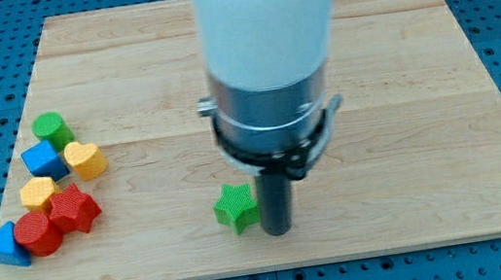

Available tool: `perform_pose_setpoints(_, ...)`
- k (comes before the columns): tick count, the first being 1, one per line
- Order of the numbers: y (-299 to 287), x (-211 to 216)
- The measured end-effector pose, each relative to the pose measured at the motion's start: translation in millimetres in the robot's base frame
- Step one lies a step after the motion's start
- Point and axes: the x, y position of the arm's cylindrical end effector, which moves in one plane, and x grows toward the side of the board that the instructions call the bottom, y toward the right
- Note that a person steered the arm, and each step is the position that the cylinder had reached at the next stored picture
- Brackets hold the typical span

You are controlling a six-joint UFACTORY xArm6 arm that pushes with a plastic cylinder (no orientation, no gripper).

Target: Push the group of blocks slightly up

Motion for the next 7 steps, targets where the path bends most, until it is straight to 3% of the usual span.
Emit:
perform_pose_setpoints(1, -23.9, 0.2)
perform_pose_setpoints(3, -124.7, 36.8)
perform_pose_setpoints(5, -253.8, 22.6)
perform_pose_setpoints(7, -250.4, -27.6)
